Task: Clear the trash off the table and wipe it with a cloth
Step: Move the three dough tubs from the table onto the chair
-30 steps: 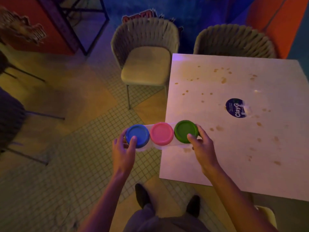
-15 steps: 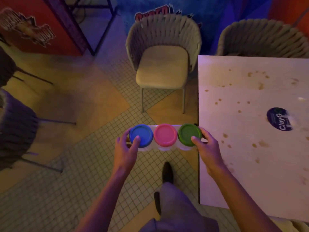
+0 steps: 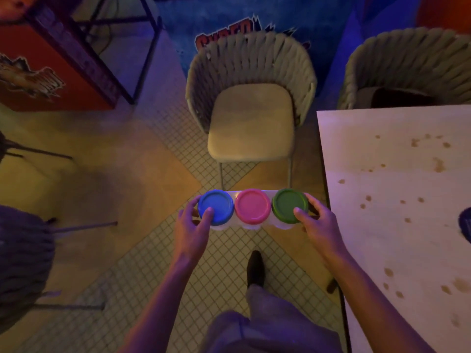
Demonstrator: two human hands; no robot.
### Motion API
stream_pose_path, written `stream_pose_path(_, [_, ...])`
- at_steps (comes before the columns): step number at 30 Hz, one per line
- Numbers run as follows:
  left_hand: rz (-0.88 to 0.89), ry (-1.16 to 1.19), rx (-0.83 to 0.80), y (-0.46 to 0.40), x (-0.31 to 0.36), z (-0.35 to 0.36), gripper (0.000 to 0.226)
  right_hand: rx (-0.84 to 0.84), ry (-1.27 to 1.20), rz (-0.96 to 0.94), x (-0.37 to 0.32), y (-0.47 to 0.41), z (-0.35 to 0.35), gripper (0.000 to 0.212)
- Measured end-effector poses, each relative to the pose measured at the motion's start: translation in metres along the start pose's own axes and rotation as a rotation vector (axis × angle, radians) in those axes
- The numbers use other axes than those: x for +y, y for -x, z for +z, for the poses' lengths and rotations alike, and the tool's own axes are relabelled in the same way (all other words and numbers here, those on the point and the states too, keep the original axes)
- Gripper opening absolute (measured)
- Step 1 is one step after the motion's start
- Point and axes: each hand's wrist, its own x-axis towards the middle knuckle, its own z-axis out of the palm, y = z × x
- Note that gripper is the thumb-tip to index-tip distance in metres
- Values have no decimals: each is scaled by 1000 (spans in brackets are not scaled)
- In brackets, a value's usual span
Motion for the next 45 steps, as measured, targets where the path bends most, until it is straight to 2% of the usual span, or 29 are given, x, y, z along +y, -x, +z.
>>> stream_pose_path(5, [31,-49,-24,-70,25,6,43,1,27,38,-32,-53,18,55])
stream_pose_path(9, [1,-34,-54,-129,49,15,54,39,59,30,-62,-103,32,54])
stream_pose_path(14, [23,-51,-111,-198,55,34,47,65,60,71,-83,-157,43,55])
stream_pose_path(21, [52,-60,-229,-306,74,68,45,175,47,156,-116,-244,62,55])
stream_pose_path(25, [81,-83,-294,-372,104,88,56,246,31,178,-147,-296,73,56])
stream_pose_path(28, [105,-101,-322,-413,126,104,50,273,47,193,-162,-335,76,57])
stream_pose_path(34, [122,-112,-291,-484,152,135,56,264,31,235,-182,-409,87,56])
stream_pose_path(37, [138,-169,-276,-510,165,152,51,250,28,253,-179,-448,88,57])
stream_pose_path(45, [51,-263,-211,-591,183,209,53,162,-8,372,-178,-570,92,55])
